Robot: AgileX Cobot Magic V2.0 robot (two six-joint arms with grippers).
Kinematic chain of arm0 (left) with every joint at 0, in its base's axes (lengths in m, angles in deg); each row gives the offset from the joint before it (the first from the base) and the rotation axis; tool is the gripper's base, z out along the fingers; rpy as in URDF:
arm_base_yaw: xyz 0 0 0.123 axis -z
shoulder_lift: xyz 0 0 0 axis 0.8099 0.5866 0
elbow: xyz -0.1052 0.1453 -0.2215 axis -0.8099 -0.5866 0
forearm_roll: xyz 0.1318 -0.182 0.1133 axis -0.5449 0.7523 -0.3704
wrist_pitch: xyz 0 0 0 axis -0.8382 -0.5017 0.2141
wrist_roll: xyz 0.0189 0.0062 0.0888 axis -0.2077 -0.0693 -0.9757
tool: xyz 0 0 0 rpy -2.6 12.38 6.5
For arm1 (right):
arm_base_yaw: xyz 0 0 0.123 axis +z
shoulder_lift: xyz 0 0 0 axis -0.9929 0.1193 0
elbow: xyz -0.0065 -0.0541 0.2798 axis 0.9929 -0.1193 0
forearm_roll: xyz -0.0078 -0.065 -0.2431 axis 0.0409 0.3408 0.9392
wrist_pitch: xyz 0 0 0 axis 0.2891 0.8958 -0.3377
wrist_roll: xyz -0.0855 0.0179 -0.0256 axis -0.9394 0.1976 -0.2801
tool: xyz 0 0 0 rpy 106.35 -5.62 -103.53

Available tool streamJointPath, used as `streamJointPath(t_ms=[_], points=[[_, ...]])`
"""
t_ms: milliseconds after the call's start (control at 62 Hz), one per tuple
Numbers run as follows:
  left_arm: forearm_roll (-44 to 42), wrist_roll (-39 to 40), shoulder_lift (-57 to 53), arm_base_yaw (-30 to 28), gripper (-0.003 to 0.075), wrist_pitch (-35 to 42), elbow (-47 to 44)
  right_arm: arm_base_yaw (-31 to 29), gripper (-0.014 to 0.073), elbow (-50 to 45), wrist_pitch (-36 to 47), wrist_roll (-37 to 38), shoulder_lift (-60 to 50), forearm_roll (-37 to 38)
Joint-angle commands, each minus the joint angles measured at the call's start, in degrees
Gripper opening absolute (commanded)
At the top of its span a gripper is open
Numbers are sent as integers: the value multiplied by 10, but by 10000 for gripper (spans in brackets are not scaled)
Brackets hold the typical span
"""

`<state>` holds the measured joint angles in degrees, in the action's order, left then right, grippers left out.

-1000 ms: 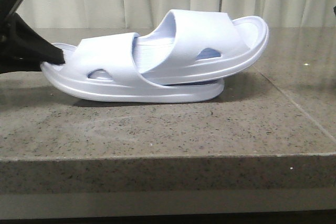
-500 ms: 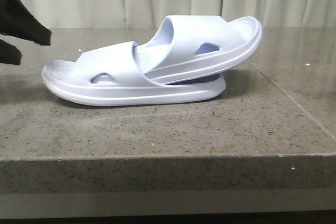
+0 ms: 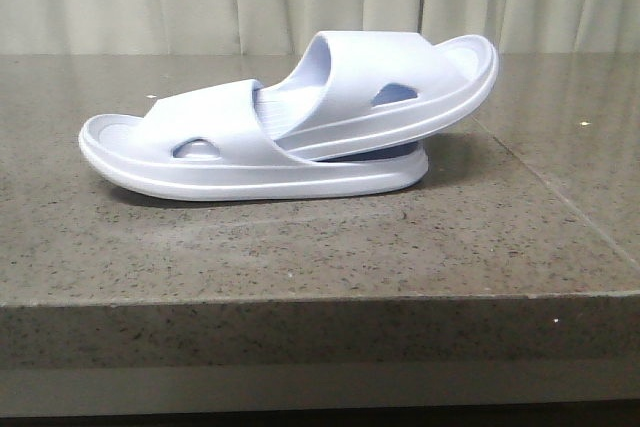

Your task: Insert blue slippers together front up

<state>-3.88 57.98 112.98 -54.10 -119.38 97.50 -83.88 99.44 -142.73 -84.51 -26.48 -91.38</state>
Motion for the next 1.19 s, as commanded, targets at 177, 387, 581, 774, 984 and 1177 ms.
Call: streamJointPath(t_ms=[177,387,581,774,984,1177], points=[[-23,30,-172,0,441,17,-59,1,465,-32,0,9,-147,10],[-25,29,-228,0,441,21,-101,1,465,-75,-4,9,-229,10],[-21,25,-235,0,441,56,-129,1,465,-91,-5,9,-258,10],[-16,25,-235,0,440,72,-137,1,465,-93,-5,9,-258,10],[-8,25,-235,0,313,86,-137,1,465,-93,-5,9,-258,9],[-2,25,-235,0,111,91,-137,1,293,-93,-5,9,-258,9]])
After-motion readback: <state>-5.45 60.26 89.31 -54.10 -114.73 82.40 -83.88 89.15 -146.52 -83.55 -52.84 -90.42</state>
